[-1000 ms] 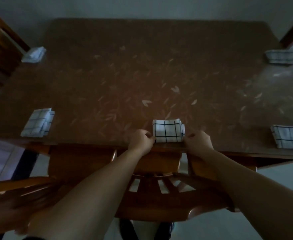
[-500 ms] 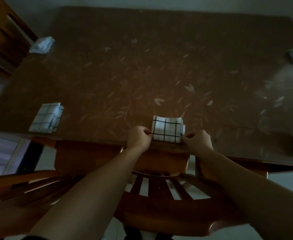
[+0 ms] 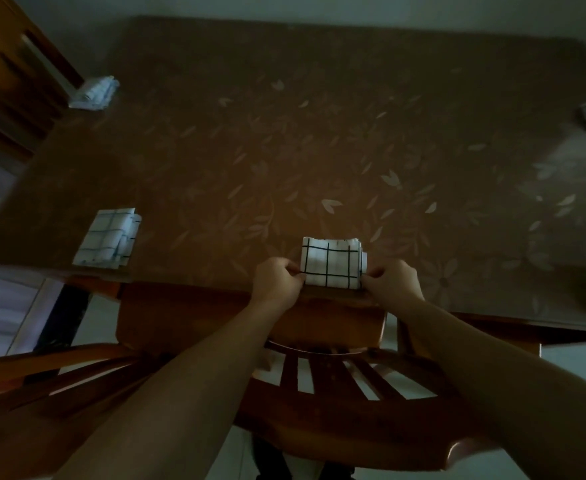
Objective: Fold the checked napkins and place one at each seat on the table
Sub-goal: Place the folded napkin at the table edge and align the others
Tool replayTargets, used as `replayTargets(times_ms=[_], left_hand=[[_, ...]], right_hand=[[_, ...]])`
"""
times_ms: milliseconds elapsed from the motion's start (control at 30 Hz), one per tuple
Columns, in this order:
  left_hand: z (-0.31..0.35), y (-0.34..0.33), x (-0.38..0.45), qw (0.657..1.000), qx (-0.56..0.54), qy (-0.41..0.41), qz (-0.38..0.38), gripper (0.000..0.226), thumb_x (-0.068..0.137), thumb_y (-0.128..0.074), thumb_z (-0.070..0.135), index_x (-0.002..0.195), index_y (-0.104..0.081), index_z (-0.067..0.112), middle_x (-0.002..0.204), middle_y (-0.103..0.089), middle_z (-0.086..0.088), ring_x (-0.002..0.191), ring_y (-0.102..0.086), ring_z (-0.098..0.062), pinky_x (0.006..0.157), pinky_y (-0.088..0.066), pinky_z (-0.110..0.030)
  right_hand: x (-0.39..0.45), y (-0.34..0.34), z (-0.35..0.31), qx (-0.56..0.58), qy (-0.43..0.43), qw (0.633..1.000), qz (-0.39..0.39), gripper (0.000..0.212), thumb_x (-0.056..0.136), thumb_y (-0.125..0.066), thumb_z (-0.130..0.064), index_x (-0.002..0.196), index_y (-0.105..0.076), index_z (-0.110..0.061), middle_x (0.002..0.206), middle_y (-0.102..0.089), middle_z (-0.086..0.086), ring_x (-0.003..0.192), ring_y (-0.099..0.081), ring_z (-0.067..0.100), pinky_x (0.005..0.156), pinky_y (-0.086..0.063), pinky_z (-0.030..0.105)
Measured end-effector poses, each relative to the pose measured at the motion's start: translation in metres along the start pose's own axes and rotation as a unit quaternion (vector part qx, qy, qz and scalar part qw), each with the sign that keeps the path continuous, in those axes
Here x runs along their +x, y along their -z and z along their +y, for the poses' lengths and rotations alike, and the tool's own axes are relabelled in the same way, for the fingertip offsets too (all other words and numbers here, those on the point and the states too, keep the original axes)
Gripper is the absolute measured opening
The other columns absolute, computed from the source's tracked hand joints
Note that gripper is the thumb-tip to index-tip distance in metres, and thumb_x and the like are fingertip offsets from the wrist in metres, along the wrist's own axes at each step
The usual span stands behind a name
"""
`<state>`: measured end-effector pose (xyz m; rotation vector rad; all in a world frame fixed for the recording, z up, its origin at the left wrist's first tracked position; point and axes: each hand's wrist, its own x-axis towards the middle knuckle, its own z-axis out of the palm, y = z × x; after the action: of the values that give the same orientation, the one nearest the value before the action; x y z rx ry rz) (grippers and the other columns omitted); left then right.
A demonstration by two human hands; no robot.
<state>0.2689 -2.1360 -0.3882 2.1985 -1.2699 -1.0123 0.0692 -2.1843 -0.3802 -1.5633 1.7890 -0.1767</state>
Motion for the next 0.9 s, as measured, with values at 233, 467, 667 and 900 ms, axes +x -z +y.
replayTargets(times_ms=[233, 467, 667, 900], left_hand=[[0.036, 0.035, -0.01, 0.951, 0.255, -0.172, 0.027, 0.054, 0.084, -0.061, 0.049, 0.131, -0.047, 0.028, 0.132, -0.05, 0.003, 0.124, -0.045, -0.022, 0.1, -0.042, -0.041], [0.134, 0.016, -0.054, 0.919, 0.297, -0.259, 0.006, 0.053, 0.085, -0.054, 0.052, 0.132, -0.049, 0.03, 0.138, -0.047, 0.002, 0.127, -0.043, -0.022, 0.102, -0.037, -0.039], [0.214, -0.042, -0.123, 0.908, 0.29, -0.303, 0.029, 0.057, 0.08, -0.057, 0.058, 0.13, -0.051, 0.032, 0.135, -0.051, 0.002, 0.13, -0.043, -0.023, 0.108, -0.035, -0.042], [0.283, -0.142, -0.202, 0.907, 0.288, -0.309, -0.008, 0.054, 0.085, -0.057, 0.055, 0.132, -0.049, 0.031, 0.138, -0.045, 0.002, 0.13, -0.042, -0.022, 0.099, -0.04, -0.039]], right_hand=[[-0.031, 0.053, -0.001, -0.22, 0.087, 0.968, 0.086, 0.031, 0.09, -0.052, -0.039, 0.118, -0.056, -0.027, 0.12, -0.06, -0.003, 0.108, -0.057, 0.019, 0.091, -0.046, 0.036], [-0.104, 0.162, 0.037, -0.266, 0.025, 0.948, 0.173, 0.046, 0.085, -0.053, -0.051, 0.126, -0.051, -0.03, 0.126, -0.056, 0.0, 0.116, -0.053, 0.024, 0.094, -0.044, 0.041], [-0.16, 0.249, 0.124, -0.177, 0.003, 0.958, 0.226, 0.049, 0.087, -0.055, -0.046, 0.131, -0.049, -0.025, 0.129, -0.055, 0.005, 0.119, -0.052, 0.026, 0.097, -0.045, 0.042], [-0.173, 0.305, 0.25, -0.133, -0.036, 0.962, 0.234, 0.047, 0.076, -0.049, -0.052, 0.118, -0.056, -0.032, 0.113, -0.06, -0.001, 0.107, -0.058, 0.024, 0.084, -0.05, 0.043]])
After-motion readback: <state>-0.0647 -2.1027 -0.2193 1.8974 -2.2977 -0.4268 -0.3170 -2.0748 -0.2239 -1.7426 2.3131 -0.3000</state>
